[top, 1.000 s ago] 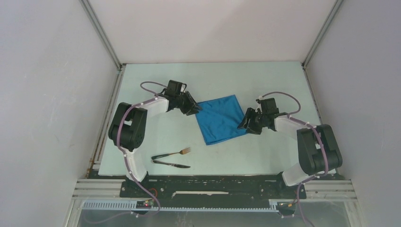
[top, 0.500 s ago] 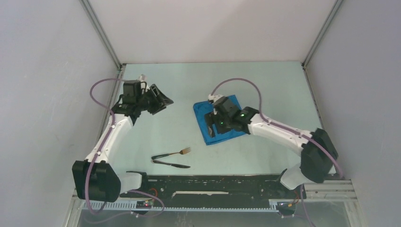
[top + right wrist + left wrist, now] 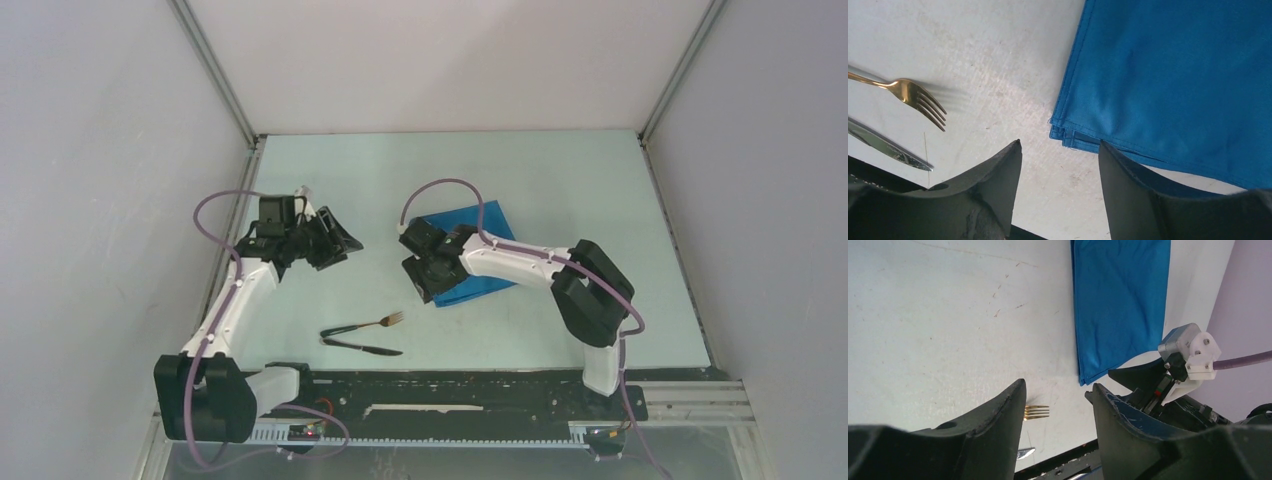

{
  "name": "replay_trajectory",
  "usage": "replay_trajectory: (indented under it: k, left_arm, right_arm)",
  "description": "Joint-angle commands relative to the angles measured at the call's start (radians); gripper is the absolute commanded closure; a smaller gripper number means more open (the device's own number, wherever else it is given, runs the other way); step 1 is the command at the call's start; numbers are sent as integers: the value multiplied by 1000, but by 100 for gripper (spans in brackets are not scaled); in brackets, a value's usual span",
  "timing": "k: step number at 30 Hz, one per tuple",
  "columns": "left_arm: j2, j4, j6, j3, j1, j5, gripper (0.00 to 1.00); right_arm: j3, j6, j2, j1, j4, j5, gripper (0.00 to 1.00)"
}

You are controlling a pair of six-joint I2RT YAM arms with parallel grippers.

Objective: Fold the napkin into a case and place the utensils inside
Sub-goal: Smooth out the lower triangle-folded napkin at the center of the board.

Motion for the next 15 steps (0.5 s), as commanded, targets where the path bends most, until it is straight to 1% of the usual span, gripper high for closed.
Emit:
replay_trajectory:
  k: [1, 6, 10, 15]
  left_arm:
    - [-21, 40, 28, -20, 11, 51, 43]
    - [-10, 53, 24, -26, 15, 75, 43]
    - [-10, 55, 24, -26, 17, 77, 43]
    - [-1, 60, 25, -27, 19, 85, 44]
  right_arm:
    - [51, -4, 25, 19, -30, 16, 36]
    - [70, -8, 75, 21, -31, 22, 40]
    - [81, -8, 97, 21, -29, 29, 37]
    - [83, -9, 121, 22, -24, 47, 37]
